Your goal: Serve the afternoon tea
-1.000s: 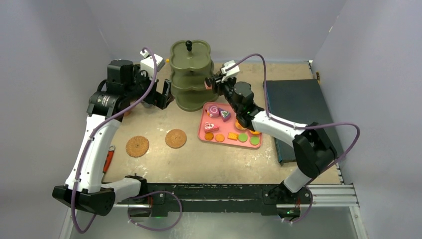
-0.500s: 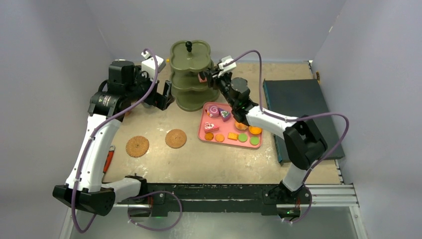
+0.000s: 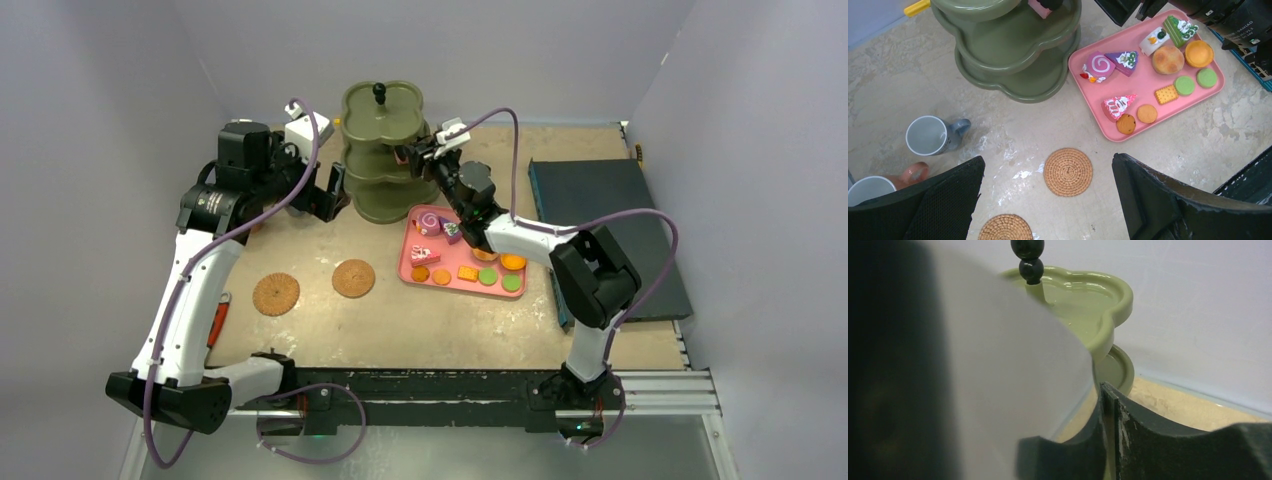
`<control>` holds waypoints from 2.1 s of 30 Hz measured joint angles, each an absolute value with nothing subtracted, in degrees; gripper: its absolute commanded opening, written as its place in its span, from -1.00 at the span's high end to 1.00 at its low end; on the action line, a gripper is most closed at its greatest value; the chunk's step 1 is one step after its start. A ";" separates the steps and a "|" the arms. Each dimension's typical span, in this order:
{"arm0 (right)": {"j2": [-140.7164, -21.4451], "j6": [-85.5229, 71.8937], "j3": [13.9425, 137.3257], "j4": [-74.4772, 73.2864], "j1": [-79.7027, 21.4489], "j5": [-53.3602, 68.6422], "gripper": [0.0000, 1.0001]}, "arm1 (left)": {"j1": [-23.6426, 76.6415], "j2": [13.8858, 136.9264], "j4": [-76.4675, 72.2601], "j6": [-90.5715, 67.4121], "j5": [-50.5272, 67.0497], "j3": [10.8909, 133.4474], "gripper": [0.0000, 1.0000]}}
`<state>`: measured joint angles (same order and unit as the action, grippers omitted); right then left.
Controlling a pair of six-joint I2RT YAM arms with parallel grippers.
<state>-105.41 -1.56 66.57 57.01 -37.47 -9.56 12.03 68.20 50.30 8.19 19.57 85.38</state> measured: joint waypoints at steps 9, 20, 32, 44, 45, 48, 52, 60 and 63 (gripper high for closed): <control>-103.94 -1.41 65.60 57.21 -37.47 -9.80 -0.47 | 12.03 67.90 50.30 8.12 20.18 85.38 -0.99; -90.65 -2.68 55.11 55.61 -37.50 -9.47 -0.43 | 12.03 67.29 50.43 8.05 20.84 85.38 -0.99; -77.60 -4.67 34.46 53.80 -37.93 -12.53 -0.38 | 12.03 67.20 50.54 7.53 21.45 85.41 -0.99; -82.85 -6.87 29.56 53.49 -37.91 -13.85 -0.37 | 12.03 67.22 50.74 7.51 22.35 86.08 -0.99; -84.36 -6.90 29.56 53.47 -37.91 -13.74 -0.37 | 12.03 67.22 50.74 7.51 22.35 86.08 -0.99; -86.61 -6.90 29.67 53.52 -37.91 -13.58 -0.36 | 12.03 67.22 50.74 7.53 22.35 86.08 -0.99; -88.86 -6.87 29.71 54.28 -37.91 -13.63 -0.32 | 12.03 67.46 50.72 7.53 22.52 86.08 -0.99; -90.11 -6.33 30.11 56.12 -37.91 -14.13 -0.01 | 12.03 68.36 50.68 7.53 23.16 86.11 -0.99; -90.87 -5.43 31.03 56.36 -37.91 -14.50 0.17 | 12.03 68.62 50.65 7.55 23.40 86.11 -0.99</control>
<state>-90.87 -5.43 31.03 56.36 -37.91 -14.50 12.03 68.62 50.65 7.55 23.40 86.11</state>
